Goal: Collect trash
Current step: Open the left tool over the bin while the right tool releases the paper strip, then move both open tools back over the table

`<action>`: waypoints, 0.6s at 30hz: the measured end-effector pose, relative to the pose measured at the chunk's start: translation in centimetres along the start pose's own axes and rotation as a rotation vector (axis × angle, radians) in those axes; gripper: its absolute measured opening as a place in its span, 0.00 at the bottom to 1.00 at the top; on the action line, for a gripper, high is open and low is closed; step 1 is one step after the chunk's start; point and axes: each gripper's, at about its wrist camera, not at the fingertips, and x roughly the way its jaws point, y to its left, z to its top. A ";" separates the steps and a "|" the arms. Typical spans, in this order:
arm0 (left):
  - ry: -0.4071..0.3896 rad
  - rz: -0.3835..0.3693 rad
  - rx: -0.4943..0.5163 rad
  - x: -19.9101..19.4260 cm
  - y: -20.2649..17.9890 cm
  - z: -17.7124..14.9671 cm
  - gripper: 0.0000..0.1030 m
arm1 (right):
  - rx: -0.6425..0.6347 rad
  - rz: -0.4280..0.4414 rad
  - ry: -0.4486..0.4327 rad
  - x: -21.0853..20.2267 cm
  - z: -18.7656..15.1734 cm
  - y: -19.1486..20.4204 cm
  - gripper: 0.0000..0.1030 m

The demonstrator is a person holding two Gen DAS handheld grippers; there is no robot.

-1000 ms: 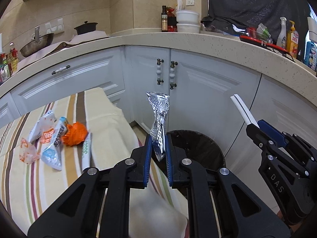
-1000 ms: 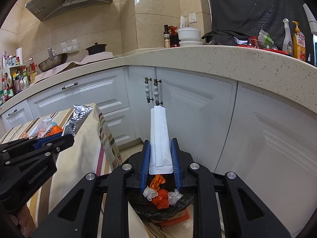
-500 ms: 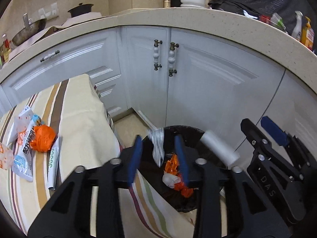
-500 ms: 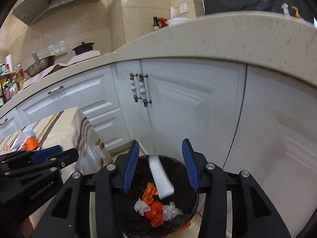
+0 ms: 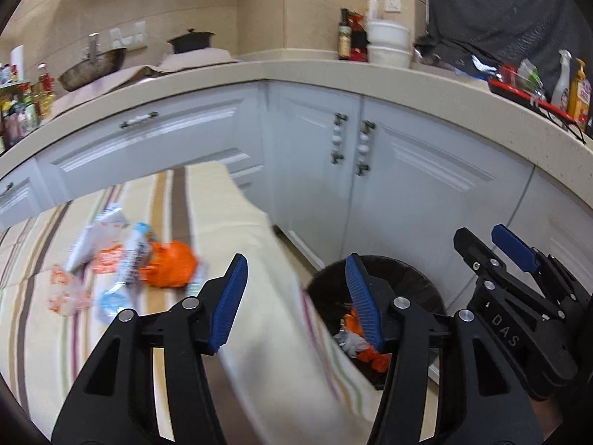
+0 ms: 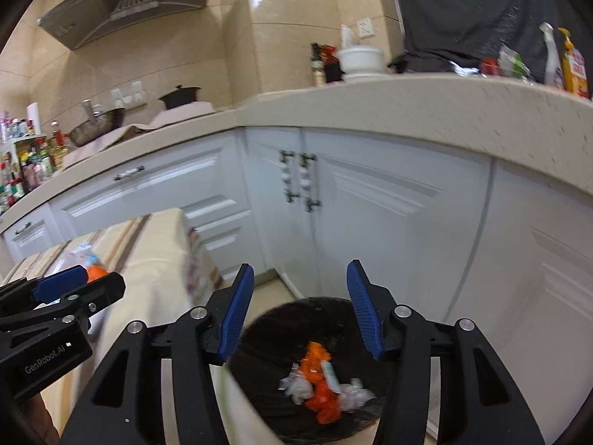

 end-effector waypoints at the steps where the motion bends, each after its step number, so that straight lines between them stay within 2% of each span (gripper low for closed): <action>1: -0.011 0.017 -0.010 -0.6 1.1 -0.1 0.54 | -0.004 0.014 -0.003 -0.1 0.2 0.7 0.51; 3: -0.027 0.052 -0.024 -1.6 3.1 -0.3 0.58 | -0.017 0.047 -0.007 -0.3 0.6 2.4 0.52; 7: -0.045 0.131 -0.070 -3.4 7.7 -0.8 0.58 | -0.059 0.099 -0.009 -0.4 0.9 5.9 0.54; 12: -0.032 0.209 -0.127 -4.3 12.8 -1.6 0.59 | -0.108 0.175 0.016 0.2 0.8 10.4 0.54; 18: -0.013 0.279 -0.190 -4.8 17.8 -2.6 0.59 | -0.180 0.228 0.054 1.0 0.0 14.9 0.54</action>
